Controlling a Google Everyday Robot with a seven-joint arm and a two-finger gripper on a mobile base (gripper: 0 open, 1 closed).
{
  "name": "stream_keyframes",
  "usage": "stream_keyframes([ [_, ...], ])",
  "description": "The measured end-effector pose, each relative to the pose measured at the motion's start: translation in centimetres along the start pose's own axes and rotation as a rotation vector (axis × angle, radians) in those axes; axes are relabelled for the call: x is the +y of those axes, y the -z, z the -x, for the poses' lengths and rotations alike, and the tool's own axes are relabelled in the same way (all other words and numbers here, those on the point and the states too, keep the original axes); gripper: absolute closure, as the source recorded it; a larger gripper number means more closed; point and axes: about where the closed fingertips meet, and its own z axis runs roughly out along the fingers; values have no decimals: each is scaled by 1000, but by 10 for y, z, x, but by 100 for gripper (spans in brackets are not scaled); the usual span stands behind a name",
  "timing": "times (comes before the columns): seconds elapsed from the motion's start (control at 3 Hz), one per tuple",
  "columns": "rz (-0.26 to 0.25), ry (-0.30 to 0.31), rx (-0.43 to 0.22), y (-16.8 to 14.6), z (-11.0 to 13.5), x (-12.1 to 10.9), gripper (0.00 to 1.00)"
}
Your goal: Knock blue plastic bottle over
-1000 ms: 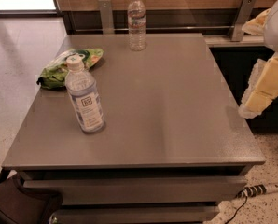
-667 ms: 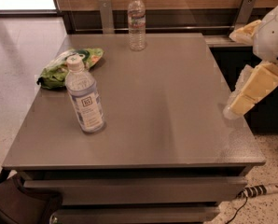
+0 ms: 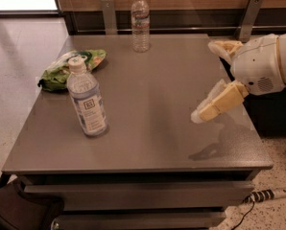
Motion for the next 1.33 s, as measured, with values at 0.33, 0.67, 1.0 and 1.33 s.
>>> stream_keyframes([
  [0.33, 39, -30, -168, -18, 35, 7, 0],
  [0.67, 110, -71, -230, -32, 58, 23, 0],
  [1.0, 110, -71, -230, -32, 58, 23, 0],
  [1.33, 108, -73, -253, -46, 58, 24, 0],
])
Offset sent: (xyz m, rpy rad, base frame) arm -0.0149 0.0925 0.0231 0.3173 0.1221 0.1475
